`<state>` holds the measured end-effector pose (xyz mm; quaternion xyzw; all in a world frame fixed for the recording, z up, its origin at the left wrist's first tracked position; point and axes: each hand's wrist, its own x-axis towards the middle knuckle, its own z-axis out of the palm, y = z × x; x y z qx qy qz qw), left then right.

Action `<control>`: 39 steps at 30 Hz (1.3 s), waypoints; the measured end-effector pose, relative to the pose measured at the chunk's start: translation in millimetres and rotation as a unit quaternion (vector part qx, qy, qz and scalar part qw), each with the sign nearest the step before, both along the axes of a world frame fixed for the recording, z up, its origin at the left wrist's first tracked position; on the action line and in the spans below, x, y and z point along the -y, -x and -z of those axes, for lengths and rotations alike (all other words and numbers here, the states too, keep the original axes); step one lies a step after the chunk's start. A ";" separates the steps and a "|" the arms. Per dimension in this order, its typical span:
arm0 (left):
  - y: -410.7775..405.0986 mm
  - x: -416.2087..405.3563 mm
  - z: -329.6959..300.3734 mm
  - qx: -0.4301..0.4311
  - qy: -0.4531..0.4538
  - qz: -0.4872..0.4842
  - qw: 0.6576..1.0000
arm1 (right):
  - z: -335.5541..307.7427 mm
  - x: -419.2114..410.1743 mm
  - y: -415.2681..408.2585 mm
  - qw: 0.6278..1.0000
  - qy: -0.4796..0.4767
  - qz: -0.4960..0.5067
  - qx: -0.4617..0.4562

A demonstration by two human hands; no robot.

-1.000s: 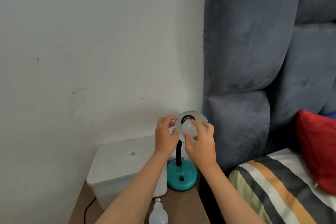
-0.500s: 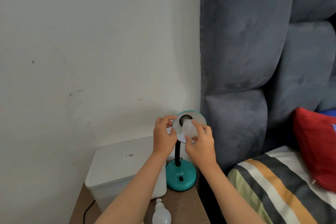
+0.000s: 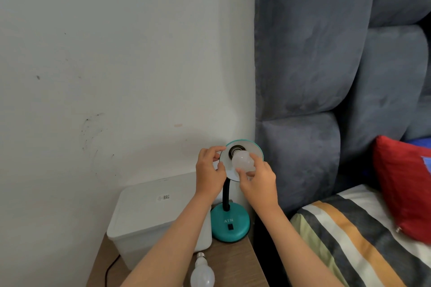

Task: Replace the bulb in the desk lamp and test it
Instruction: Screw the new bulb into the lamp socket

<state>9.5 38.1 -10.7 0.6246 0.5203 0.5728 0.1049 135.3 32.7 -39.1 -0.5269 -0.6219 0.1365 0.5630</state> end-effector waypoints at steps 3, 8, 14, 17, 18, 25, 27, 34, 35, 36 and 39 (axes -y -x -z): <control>-0.4 0.9 0.8 -0.003 0.001 0.004 1.000 | -6.8 -1.0 3.4 0.999 0.016 0.042 -0.014; -2.9 4.1 -2.3 -0.001 -0.001 0.000 1.000 | -5.6 3.5 6.3 0.997 -0.054 -0.004 0.050; -4.8 3.8 3.3 -0.006 0.007 0.002 1.000 | -4.8 0.0 -0.8 1.000 0.019 0.023 -0.003; -5.2 3.4 3.9 -0.008 0.006 0.001 1.000 | -11.3 0.0 2.9 0.998 0.030 0.052 0.004; -5.3 3.6 3.9 -0.008 0.006 0.001 1.000 | -11.3 1.6 5.1 0.999 0.014 0.038 0.018; -1.8 4.2 2.8 -0.007 0.008 0.000 1.000 | -7.7 2.6 3.3 0.999 0.034 0.020 -0.012; -2.5 5.2 2.7 -0.009 0.008 0.000 1.000 | -10.7 1.1 3.0 0.996 0.062 0.048 -0.038; -4.0 5.1 3.4 -0.002 0.011 0.000 1.000 | -2.8 9.1 14.6 1.000 -0.009 0.000 0.020; -3.7 5.4 3.4 -0.001 0.012 0.000 1.000 | -2.6 9.5 14.1 1.000 -0.006 -0.001 0.015; -3.5 5.6 3.4 -0.001 0.012 0.001 1.000 | -4.2 9.7 13.1 1.000 0.004 0.005 0.006; -2.1 5.0 3.3 0.001 0.011 0.002 1.000 | -11.6 6.3 8.5 0.999 0.035 0.035 -0.006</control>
